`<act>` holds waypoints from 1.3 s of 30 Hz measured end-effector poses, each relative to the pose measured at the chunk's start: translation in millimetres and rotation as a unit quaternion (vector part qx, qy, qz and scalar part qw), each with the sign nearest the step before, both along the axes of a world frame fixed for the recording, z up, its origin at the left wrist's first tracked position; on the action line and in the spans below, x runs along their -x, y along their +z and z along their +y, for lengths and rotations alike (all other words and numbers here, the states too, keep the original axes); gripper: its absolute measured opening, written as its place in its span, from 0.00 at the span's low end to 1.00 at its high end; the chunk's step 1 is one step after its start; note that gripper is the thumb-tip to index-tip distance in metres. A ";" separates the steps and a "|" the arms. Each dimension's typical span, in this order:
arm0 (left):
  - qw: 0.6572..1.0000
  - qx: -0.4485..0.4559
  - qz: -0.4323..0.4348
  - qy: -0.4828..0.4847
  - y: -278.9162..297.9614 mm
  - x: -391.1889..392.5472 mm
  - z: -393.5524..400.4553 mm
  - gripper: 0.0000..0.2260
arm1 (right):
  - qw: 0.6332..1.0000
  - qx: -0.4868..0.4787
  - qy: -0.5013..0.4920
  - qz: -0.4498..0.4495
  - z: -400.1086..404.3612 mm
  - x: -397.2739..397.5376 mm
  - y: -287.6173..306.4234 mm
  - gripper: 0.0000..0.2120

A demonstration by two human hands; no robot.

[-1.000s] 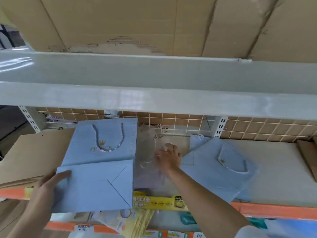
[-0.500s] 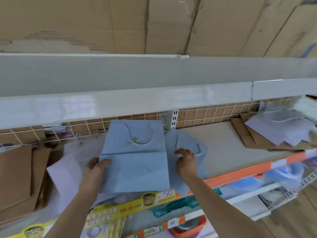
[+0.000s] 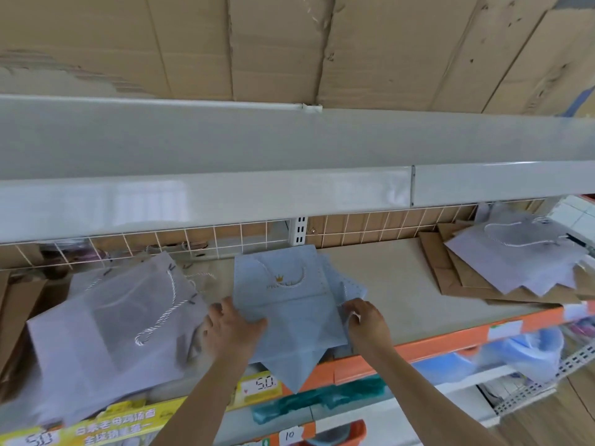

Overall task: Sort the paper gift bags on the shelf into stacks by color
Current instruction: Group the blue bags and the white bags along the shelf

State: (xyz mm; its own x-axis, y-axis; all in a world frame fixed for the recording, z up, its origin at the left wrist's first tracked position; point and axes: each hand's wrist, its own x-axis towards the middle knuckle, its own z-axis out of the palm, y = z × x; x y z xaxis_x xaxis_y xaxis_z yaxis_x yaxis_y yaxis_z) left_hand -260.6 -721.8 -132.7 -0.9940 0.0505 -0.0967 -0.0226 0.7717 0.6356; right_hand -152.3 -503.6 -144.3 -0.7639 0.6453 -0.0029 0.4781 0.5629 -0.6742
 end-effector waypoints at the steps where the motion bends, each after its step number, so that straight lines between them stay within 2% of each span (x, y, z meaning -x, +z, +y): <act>1: 0.999 0.050 0.010 -0.018 -0.5 -1.8 3.2 0.33 | 1.000 0.004 0.008 -0.003 3.3 -1.1 0.0 0.18; 3: 0.990 0.118 0.016 -0.070 -1.3 -2.8 6.3 0.28 | 1.000 0.005 0.022 -0.008 8.9 -2.6 -1.1 0.19; 5: 0.984 0.145 0.010 -0.105 -3.2 -3.5 5.3 0.22 | 0.999 0.000 0.034 -0.011 11.6 -2.6 -2.6 0.19; 11: 0.976 0.167 0.031 -0.139 3.4 -2.5 2.0 0.23 | 0.999 -0.003 0.035 0.000 12.3 -0.4 -0.5 0.17; 15: 0.980 0.120 0.062 -0.143 19.2 4.1 4.4 0.21 | 1.000 0.003 0.021 0.002 11.1 -6.0 7.9 0.16; 19: 0.980 0.060 0.081 -0.171 46.2 12.5 18.3 0.13 | 0.999 0.025 0.010 0.032 25.8 -16.8 25.8 0.13; 23: 0.973 -0.001 0.074 -0.217 68.9 9.9 33.3 0.07 | 0.997 0.070 0.009 0.007 44.7 -28.7 49.4 0.08; 27: 0.960 -0.034 0.037 -0.275 84.7 5.8 52.8 0.06 | 0.994 0.104 0.038 -0.012 72.1 -39.8 77.0 0.03; 30: 0.951 -0.053 0.026 -0.303 89.4 0.2 73.4 0.07 | 0.992 0.117 0.047 -0.017 98.5 -49.2 94.0 0.05; 34: 0.951 -0.068 0.021 -0.301 88.0 -12.4 115.1 0.09 | 0.992 0.110 0.061 -0.025 148.8 -62.3 100.1 0.05; 39: 0.959 -0.086 0.022 -0.268 75.9 -37.7 209.5 0.06 | 0.992 0.123 0.032 -0.016 234.8 -87.3 87.1 0.04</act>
State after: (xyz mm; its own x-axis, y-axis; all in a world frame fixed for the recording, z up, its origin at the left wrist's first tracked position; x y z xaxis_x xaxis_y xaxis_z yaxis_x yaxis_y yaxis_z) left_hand -222.9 -512.3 -56.8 -0.8238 0.5668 0.0003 0.3778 0.5486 0.7459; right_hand -65.0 -268.8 -57.2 -0.8008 0.5714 -0.1798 0.4699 0.4131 -0.7801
